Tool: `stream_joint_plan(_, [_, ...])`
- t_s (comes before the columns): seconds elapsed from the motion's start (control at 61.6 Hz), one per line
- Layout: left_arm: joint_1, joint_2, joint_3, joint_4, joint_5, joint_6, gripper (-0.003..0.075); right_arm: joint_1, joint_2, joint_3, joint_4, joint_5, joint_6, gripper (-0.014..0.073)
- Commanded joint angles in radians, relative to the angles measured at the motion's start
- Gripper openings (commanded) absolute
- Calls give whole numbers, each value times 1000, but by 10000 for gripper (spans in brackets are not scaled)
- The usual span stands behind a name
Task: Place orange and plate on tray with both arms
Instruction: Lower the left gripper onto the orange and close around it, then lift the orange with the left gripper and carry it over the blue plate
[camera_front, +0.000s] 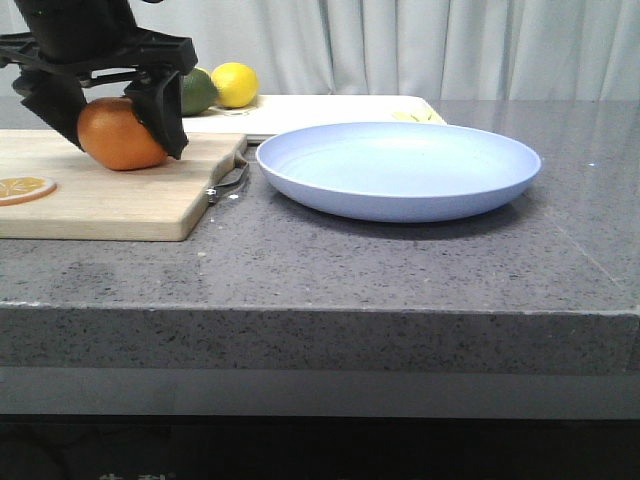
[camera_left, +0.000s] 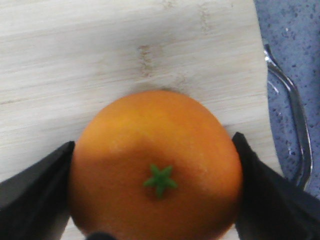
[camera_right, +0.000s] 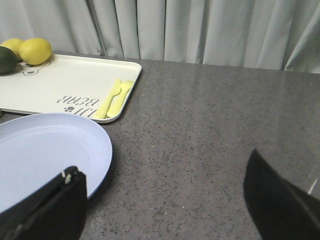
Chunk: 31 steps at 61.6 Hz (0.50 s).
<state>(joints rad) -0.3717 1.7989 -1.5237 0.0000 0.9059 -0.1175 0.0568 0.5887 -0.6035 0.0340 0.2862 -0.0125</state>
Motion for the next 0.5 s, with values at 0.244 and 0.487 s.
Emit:
stream_joint_plan(0.244, [-16,-45,-166,0,45,1,235,-6,6,-40,-2,-73,-6,642])
stream_joint_plan(0.487, [-158,-44,-293,-13,-4,1,235,-6,6,-40,-2,-73,-6,642])
